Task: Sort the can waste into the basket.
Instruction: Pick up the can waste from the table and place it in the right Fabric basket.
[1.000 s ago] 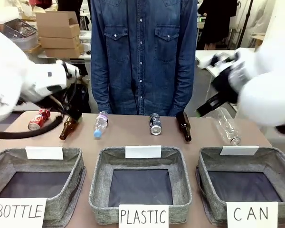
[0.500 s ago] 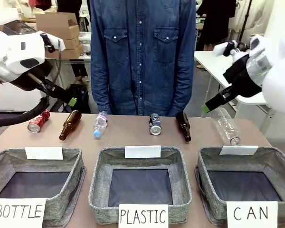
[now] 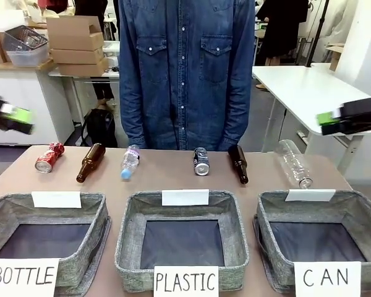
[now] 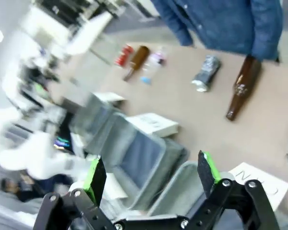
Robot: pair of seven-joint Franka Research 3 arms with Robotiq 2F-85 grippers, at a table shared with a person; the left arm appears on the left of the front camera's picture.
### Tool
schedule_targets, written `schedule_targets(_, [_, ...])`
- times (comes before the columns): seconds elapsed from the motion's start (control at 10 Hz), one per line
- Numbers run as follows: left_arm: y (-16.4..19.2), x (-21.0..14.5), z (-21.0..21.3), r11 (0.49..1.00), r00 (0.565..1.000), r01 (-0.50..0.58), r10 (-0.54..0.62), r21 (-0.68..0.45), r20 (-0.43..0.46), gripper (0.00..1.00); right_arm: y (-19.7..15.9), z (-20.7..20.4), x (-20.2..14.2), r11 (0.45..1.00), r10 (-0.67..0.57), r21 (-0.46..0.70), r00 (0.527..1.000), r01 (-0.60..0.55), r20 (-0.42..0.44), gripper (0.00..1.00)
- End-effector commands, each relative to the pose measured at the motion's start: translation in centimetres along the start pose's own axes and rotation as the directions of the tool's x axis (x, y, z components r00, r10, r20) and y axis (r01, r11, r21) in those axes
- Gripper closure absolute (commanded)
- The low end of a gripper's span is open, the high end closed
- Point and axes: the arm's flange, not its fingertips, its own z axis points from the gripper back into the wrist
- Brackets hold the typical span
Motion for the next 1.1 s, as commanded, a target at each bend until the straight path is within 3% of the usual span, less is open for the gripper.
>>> schedule_targets(0.0, [3.7,-0.3,0.8,0.928,0.935,-0.248,0.304,-0.276,0.181,0.0,-1.5,2.4,-1.3,0.86,-0.481,0.277,0.862,0.43,0.156,0.0])
schedule_targets(0.2, [4.1,-0.3,0.6,0.918,0.904,-0.244,0.332,-0.313,0.27,0.0,-1.8,2.4,-1.2,0.872,-0.452,0.297,0.873,0.388,0.185,0.0])
schedule_targets(0.5, [3.3,1.9,-1.5,0.943,0.956,-0.219,0.259,-0.251,0.139,0.0,-2.2,0.6,-1.1,0.893,-0.421,0.257,0.889,0.37,0.181,0.0])
schedule_targets(0.6, [3.3,2.6,-2.0,0.951,0.949,-0.262,0.285,-0.165,0.136,0.0,-1.9,0.8,-1.4,0.919,-0.386,0.184,0.888,0.348,0.251,0.0])
schedule_targets(0.7, [3.1,3.0,-2.5,0.951,0.943,-0.31,0.309,-0.009,0.127,0.0,-3.3,1.2,-0.7,0.856,-0.476,0.31,0.864,0.413,0.162,0.0])
schedule_targets(0.8, [4.4,1.7,-3.0,0.928,0.939,-0.271,0.313,-0.257,0.141,0.0,-3.3,1.2,-0.7,0.856,-0.476,0.31,0.864,0.413,0.162,0.0])
schedule_targets(1.0, [4.4,1.7,-3.0,0.928,0.939,-0.271,0.313,-0.257,0.141,0.0,-3.3,1.2,-0.7,0.856,-0.476,0.31,0.864,0.413,0.162,0.0])
